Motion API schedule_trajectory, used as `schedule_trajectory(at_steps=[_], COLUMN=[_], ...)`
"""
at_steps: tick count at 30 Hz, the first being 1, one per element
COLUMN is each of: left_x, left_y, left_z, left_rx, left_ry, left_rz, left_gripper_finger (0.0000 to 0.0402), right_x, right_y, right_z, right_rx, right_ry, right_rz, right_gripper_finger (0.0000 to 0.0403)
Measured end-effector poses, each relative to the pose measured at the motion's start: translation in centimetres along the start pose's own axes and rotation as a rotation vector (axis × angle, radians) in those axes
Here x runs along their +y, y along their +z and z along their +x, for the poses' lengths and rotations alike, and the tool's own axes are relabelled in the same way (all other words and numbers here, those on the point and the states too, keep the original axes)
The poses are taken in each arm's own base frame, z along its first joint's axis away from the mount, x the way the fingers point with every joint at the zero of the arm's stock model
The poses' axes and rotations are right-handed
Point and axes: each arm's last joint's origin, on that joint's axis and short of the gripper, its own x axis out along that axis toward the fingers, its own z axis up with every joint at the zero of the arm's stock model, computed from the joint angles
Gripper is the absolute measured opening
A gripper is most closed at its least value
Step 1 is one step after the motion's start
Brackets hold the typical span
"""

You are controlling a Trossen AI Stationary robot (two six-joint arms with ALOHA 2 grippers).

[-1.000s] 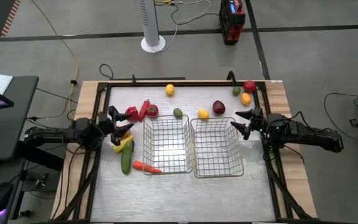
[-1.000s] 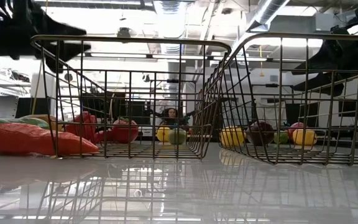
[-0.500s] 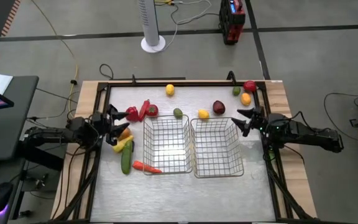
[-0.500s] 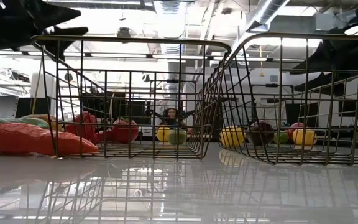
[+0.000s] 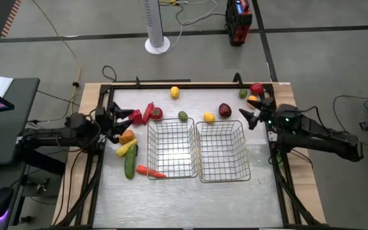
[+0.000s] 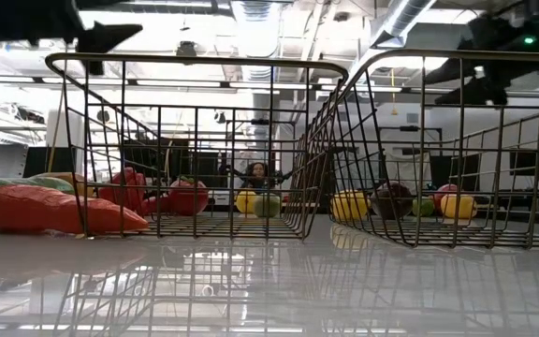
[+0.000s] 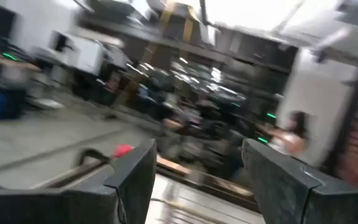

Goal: Sort produce into baskets
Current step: Put the apple into the right wire basket

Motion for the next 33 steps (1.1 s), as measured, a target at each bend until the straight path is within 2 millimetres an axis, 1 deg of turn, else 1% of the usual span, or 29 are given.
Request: schedule_trajectory(at_steps=[4, 7, 10, 12, 15, 19, 22, 24, 27, 29, 33], left_x=[-0.9, -1.5, -2.1, -2.3, -2.4, -2.2, -2.1, -2.1, -2.0, -2.0, -1.9], left_y=[1.7, 3.3, 4.8, 5.3, 5.2, 5.0, 5.3, 5.5, 5.6, 5.6, 5.7], left_z=[2.3, 4.1, 5.7, 6.5, 7.2, 7.3, 6.9, 6.4, 5.7, 5.4, 4.7], left_rx=[0.043, 0.039, 0.028, 0.027, 0.05, 0.066, 0.068, 0.068, 0.092, 0.109, 0.131], left_ry=[0.004, 0.048, 0.096, 0.105, 0.108, 0.17, 0.205, 0.209, 0.212, 0.214, 0.218], left_rz=[0.044, 0.142, 0.251, 0.288, 0.327, 0.392, 0.41, 0.41, 0.409, 0.41, 0.403], left_gripper_finger=[0.0224, 0.0224, 0.0224, 0.0224, 0.0224, 0.0224, 0.0224, 0.0224, 0.0224, 0.0224, 0.0224], right_x=[0.7, 0.8, 0.7, 0.5, 0.2, -0.8, -1.8, -2.4, -3.0, -3.3, -3.2], right_y=[2.0, 3.1, 4.1, 4.4, 4.1, 3.7, 3.4, 3.1, 2.4, 2.3, 2.4], right_z=[2.2, 4.2, 6.3, 7.8, 10.0, 12.8, 14.9, 16.1, 17.5, 18.3, 19.9], right_rx=[0.081, 0.152, 0.246, 0.32, 0.448, 0.568, 0.675, 0.752, 0.913, 0.998, 1.105], right_ry=[-0.041, -0.1, -0.158, -0.174, -0.208, -0.226, -0.19, -0.197, -0.226, -0.241, -0.254], right_rz=[-0.07, -0.136, -0.156, -0.154, -0.166, -0.16, -0.108, -0.097, -0.106, -0.106, -0.108], right_gripper_finger=[0.037, 0.037, 0.037, 0.037, 0.0367, 0.0359, 0.0355, 0.0356, 0.0364, 0.0374, 0.0395])
